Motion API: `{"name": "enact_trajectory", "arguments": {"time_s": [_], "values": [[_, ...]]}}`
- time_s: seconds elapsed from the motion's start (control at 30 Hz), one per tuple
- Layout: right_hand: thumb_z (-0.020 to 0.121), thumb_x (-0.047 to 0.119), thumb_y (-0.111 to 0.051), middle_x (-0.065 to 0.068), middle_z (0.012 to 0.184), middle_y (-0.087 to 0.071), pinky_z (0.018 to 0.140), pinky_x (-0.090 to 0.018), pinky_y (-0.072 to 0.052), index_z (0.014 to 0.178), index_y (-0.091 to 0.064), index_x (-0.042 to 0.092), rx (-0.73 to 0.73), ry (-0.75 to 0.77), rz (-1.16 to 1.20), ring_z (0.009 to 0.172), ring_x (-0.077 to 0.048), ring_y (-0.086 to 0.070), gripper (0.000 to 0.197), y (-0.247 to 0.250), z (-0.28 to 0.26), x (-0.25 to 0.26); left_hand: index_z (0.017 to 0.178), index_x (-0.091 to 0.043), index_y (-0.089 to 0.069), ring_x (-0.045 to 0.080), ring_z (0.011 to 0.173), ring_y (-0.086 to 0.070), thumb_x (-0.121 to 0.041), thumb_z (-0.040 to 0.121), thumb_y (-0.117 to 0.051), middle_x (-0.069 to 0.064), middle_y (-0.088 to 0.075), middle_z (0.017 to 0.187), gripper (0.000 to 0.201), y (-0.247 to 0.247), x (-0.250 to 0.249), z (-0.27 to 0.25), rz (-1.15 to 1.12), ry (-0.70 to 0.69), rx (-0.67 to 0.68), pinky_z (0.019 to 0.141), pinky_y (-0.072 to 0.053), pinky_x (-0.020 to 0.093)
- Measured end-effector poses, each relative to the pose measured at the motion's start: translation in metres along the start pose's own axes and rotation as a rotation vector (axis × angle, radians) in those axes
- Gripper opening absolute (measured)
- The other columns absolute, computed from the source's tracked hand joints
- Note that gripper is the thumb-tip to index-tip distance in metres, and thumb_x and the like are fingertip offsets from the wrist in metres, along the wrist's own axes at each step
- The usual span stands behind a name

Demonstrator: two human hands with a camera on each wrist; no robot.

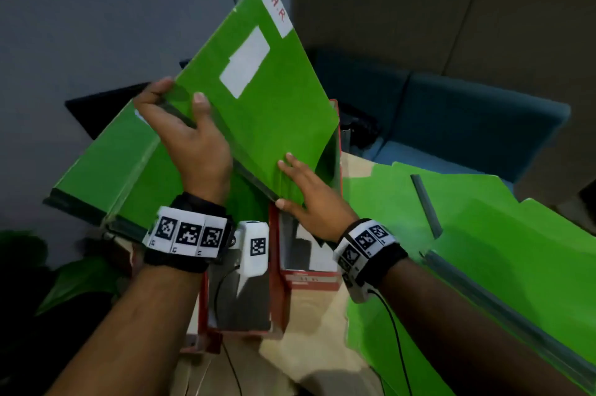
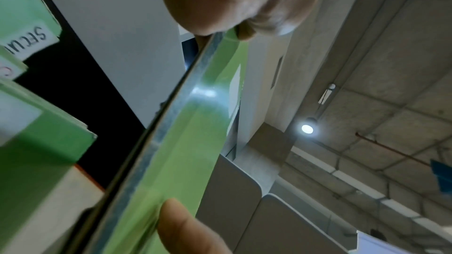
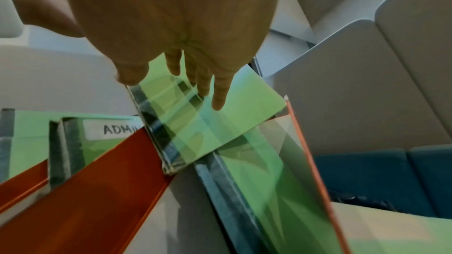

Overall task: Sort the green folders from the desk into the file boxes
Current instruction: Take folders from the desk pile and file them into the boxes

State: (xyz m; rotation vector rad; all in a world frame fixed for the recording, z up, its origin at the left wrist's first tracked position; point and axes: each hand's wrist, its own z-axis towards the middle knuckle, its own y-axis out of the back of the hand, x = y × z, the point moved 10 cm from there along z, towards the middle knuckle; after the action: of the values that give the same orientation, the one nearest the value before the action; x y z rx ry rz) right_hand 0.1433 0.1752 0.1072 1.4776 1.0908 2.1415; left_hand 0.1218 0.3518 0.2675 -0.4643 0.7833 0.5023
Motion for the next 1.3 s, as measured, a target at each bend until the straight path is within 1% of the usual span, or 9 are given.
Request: {"name": "enact_trajectory", "arguments": {"time_s": [0.1, 0.2, 0.3, 0.47, 0.63, 0.77, 0.93, 1.1, 1.3], "values": [[0.095, 0.04, -0.051, 0.006, 0.159, -0.007, 0.115, -0.032, -0.022, 0.151, -0.015, 0.024, 0.018, -0.073, 0.079, 0.144, -0.015, -0.019, 0.069, -0.024, 0.003, -0.005, 0.107, -0.012, -0.037, -0.004, 0.104, -0.048, 0.004, 0.088, -0.052, -0.003, -0.044, 0.108, 0.03, 0.004, 0.022, -0.018, 0.043, 0.065, 0.05, 0.098, -0.04, 0.019], [0.097, 0.042, -0.044, -0.006, 0.158, -0.012, 0.114, -0.033, -0.023, 0.152, -0.008, 0.018, 0.031, -0.203, 0.092, 0.143, -0.022, -0.022, 0.07, -0.045, 0.004, -0.022, 0.098, -0.025, -0.041, 0.003, 0.105, -0.053, 0.001, 0.086, -0.06, -0.006, -0.05, 0.107, 0.034, -0.004, 0.053, -0.04, 0.109, 0.202, 0.224, 0.098, -0.045, 0.028], [0.098, 0.042, -0.041, -0.013, 0.159, -0.012, 0.114, -0.034, -0.022, 0.151, -0.006, 0.012, 0.071, -0.331, 0.063, 0.144, -0.025, -0.021, 0.07, -0.061, 0.001, -0.047, 0.098, -0.02, -0.048, -0.008, 0.1, -0.051, -0.009, 0.086, -0.067, -0.01, -0.052, 0.105, 0.026, -0.01, 0.076, -0.057, 0.295, 0.233, 0.415, 0.091, -0.043, 0.017], [0.091, 0.039, -0.059, -0.013, 0.156, -0.023, 0.114, -0.028, -0.018, 0.149, -0.019, 0.005, 0.04, -0.411, 0.054, 0.143, -0.024, -0.024, 0.078, -0.061, -0.004, -0.071, 0.132, -0.024, -0.049, 0.003, 0.115, -0.043, -0.019, 0.09, -0.066, -0.005, -0.047, 0.124, 0.046, -0.019, 0.089, -0.076, 0.51, 0.199, 0.659, 0.102, -0.034, 0.018], [0.086, 0.031, -0.069, -0.01, 0.147, -0.039, 0.105, -0.017, -0.023, 0.145, -0.033, 0.009, -0.108, -0.338, 0.134, 0.135, -0.021, -0.038, 0.073, -0.049, -0.005, -0.068, 0.147, -0.024, -0.037, 0.0, 0.121, -0.035, -0.026, 0.091, -0.065, -0.005, -0.04, 0.136, 0.064, -0.028, 0.094, -0.083, 0.562, 0.213, 0.741, 0.106, -0.025, 0.018], [0.082, 0.03, -0.072, -0.007, 0.145, -0.042, 0.111, -0.032, -0.032, 0.144, -0.036, 0.013, -0.039, -0.413, 0.028, 0.134, -0.025, -0.039, 0.074, -0.051, -0.001, -0.082, 0.149, -0.02, -0.03, 0.002, 0.133, -0.025, -0.022, 0.087, -0.069, -0.004, -0.031, 0.147, 0.074, -0.04, 0.104, -0.096, 0.645, 0.198, 0.837, 0.117, -0.018, 0.026], [0.072, 0.032, -0.08, -0.009, 0.128, -0.052, 0.092, -0.044, -0.051, 0.139, -0.043, 0.015, 0.063, -0.522, -0.051, 0.117, -0.03, -0.053, 0.079, -0.058, 0.004, -0.095, 0.145, -0.021, -0.038, 0.012, 0.133, -0.031, -0.028, 0.081, -0.073, -0.002, -0.037, 0.142, 0.074, -0.04, 0.11, -0.099, 0.795, 0.099, 0.821, 0.111, -0.02, 0.024], [0.085, 0.028, -0.068, -0.012, 0.13, -0.056, 0.1, -0.037, -0.045, 0.142, -0.04, 0.016, 0.049, -0.432, -0.158, 0.118, -0.029, -0.054, 0.065, -0.049, -0.009, -0.088, 0.141, -0.028, -0.044, 0.017, 0.124, -0.035, -0.039, 0.082, -0.072, -0.002, -0.041, 0.137, 0.066, -0.051, 0.086, -0.102, 0.969, -0.104, 0.788, 0.102, -0.031, 0.03], [0.078, 0.0, -0.06, -0.014, 0.098, -0.066, 0.082, -0.026, -0.044, 0.107, -0.065, 0.002, -0.264, -0.066, -0.076, 0.089, -0.027, -0.061, 0.029, 0.021, -0.036, -0.054, 0.12, -0.021, -0.063, 0.016, 0.121, -0.039, -0.016, 0.084, -0.071, 0.002, -0.047, 0.126, 0.037, -0.096, 0.06, -0.135, 0.601, -0.149, 0.825, 0.106, -0.033, 0.028]]}}
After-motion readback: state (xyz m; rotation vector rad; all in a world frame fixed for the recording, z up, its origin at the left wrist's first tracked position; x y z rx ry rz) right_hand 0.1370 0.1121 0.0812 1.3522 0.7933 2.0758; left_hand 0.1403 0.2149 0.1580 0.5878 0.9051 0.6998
